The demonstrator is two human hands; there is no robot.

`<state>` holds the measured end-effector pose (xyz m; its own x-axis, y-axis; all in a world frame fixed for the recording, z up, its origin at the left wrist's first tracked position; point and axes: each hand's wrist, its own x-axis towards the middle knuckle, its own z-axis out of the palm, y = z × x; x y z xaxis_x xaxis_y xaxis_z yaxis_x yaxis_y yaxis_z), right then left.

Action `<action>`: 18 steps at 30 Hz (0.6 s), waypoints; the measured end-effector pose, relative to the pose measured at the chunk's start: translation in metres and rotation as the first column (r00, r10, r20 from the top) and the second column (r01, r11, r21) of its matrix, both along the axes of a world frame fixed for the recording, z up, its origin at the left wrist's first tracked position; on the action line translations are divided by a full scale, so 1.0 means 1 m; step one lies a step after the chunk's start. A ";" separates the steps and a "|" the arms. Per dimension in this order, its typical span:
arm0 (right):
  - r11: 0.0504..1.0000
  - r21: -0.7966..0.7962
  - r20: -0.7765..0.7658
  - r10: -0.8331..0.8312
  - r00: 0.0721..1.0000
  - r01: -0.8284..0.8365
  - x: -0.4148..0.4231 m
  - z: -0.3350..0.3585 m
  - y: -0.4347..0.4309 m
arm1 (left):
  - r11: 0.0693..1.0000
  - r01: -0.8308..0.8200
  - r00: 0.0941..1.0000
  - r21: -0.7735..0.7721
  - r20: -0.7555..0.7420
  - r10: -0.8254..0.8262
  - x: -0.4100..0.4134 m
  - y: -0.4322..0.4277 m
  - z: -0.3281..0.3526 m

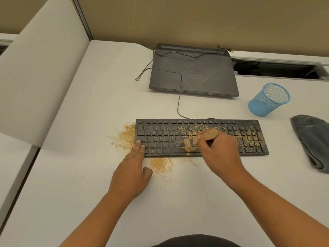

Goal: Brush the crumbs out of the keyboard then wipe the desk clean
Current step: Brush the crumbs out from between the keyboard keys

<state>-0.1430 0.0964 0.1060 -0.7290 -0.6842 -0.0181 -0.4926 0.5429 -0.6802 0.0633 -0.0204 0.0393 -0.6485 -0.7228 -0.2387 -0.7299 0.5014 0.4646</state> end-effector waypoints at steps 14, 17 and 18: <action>0.999 0.031 -0.034 0.024 0.999 -0.023 -0.013 0.005 0.010 | 1.000 0.003 1.000 -0.009 -0.017 -0.004 0.002 -0.001 -0.003; 0.971 0.115 -0.018 0.214 0.977 -0.211 -0.011 0.006 0.008 | 1.000 0.006 1.000 -0.013 -0.015 -0.006 0.002 -0.001 -0.003; 0.950 0.173 -0.034 0.271 0.962 -0.261 -0.011 0.003 0.009 | 1.000 0.006 1.000 -0.015 -0.014 -0.006 0.002 -0.001 -0.002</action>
